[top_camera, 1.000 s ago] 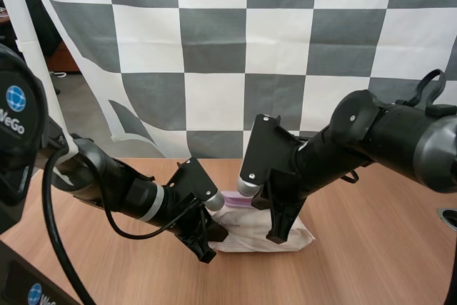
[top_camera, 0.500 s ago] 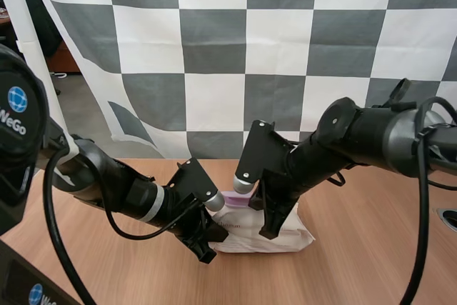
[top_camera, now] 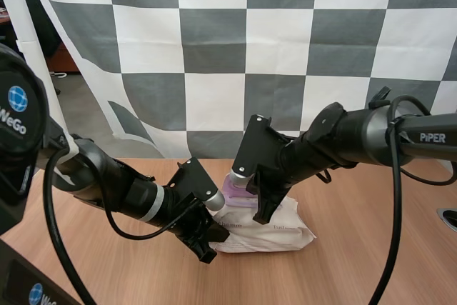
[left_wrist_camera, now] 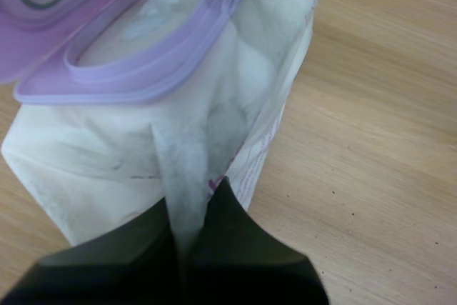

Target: Open the wet wipes lid

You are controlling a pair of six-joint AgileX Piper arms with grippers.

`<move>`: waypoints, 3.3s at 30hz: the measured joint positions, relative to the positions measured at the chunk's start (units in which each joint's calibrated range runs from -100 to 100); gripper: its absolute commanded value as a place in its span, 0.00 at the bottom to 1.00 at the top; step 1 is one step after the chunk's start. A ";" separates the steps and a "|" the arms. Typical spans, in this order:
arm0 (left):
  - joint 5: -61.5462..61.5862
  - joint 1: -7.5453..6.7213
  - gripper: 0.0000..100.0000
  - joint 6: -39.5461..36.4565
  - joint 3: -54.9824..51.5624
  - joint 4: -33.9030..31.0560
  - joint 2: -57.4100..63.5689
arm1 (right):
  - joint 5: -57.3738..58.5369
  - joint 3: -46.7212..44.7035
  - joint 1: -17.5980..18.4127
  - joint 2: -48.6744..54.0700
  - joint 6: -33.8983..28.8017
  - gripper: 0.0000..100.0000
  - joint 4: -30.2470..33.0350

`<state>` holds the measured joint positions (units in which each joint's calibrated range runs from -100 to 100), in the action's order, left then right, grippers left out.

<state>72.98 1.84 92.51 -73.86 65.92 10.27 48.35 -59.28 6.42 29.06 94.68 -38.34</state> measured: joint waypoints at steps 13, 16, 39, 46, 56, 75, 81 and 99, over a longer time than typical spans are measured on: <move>0.20 0.00 0.00 0.00 0.00 -0.11 0.00 | -6.18 7.06 0.00 -12.72 4.91 0.00 -7.23; 0.20 0.00 0.00 0.00 0.00 -0.11 0.00 | -6.18 7.16 0.00 -14.68 4.91 0.00 -7.23; -2.13 0.00 1.00 0.00 0.54 -0.11 0.00 | -5.26 7.31 0.00 -9.29 -0.10 0.00 -6.54; -1.65 0.00 1.00 0.00 2.06 -0.57 0.00 | -7.24 7.17 -0.19 15.32 -20.64 0.00 15.59; 13.64 0.17 1.00 0.00 2.06 -2.04 16.95 | 10.94 6.77 -1.04 37.85 -38.99 0.00 25.51; 27.02 0.17 1.00 -12.13 8.40 -4.56 50.11 | 3.64 -2.60 -1.04 68.91 -54.02 0.00 26.26; 27.02 2.05 0.43 -17.62 14.85 -5.25 54.01 | -0.85 -7.87 -1.04 70.94 -54.02 0.00 27.16; 5.82 2.35 0.00 -34.02 16.19 -11.66 67.00 | -6.19 -13.43 -1.04 70.94 -55.28 0.00 34.52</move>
<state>78.80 4.19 58.49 -57.67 54.27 77.27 42.16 -72.72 5.39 100.00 39.40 -3.83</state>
